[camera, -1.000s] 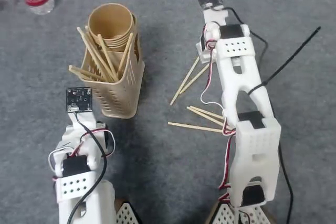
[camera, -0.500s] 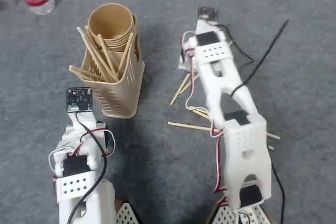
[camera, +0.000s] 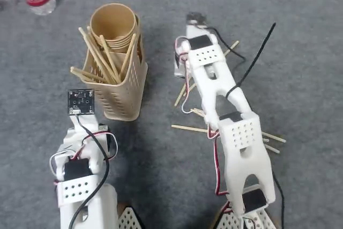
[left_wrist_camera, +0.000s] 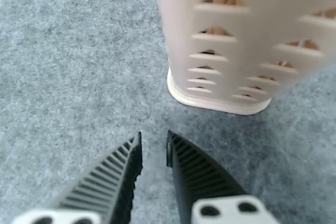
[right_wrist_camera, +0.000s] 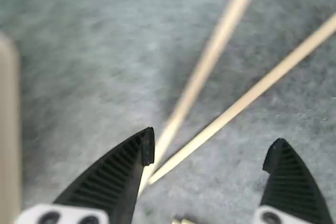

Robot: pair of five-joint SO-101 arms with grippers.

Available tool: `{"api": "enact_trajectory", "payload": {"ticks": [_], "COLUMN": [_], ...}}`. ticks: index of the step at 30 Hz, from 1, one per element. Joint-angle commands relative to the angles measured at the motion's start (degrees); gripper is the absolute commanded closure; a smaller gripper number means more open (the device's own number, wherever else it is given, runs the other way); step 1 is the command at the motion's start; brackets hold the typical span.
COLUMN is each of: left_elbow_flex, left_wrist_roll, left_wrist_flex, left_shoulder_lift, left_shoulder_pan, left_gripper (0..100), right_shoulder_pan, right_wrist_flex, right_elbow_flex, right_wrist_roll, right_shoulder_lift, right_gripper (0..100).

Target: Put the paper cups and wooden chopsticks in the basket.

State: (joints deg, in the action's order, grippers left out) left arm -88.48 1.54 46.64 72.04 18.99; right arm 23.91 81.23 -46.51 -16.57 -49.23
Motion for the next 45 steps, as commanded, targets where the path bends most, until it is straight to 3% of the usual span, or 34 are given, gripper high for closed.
{"api": "enact_trajectory", "payload": {"ticks": [1, 13, 20, 28, 33, 39, 45], "left_elbow_flex": [0.31, 0.31, 0.31, 0.31, 0.31, 0.31, 0.31], "left_wrist_roll": [0.7, 0.7, 0.7, 0.7, 0.7, 0.7, 0.7], "left_wrist_flex": [-0.88, -0.88, -0.88, -0.88, -0.97, -0.97, -0.97], "left_shoulder_lift": [0.62, 0.62, 0.62, 0.62, 0.62, 0.62, 0.62], "left_shoulder_pan": [-0.18, -0.18, -0.18, -0.18, -0.18, -0.18, -0.18], "left_gripper": [93, 93, 93, 93, 93, 93, 93], "right_shoulder_pan": [2.15, 0.75, -0.66, -6.11, -9.01, -7.16, -5.58], "right_wrist_flex": [4.35, 0.75, 4.53, 5.41, 5.32, 5.49, 5.49], "right_elbow_flex": [-10.73, -14.86, -19.25, -20.48, -20.48, -20.75, -20.84], "right_wrist_roll": [3.08, 2.73, 3.08, 2.99, 3.08, 3.08, 3.08], "right_shoulder_lift": [0.48, -12.53, -13.67, -13.76, -13.76, -13.41, -13.23], "right_gripper": [67.0, 67.1, 67.6, 92.4, 92.4, 92.0, 78.4]}}
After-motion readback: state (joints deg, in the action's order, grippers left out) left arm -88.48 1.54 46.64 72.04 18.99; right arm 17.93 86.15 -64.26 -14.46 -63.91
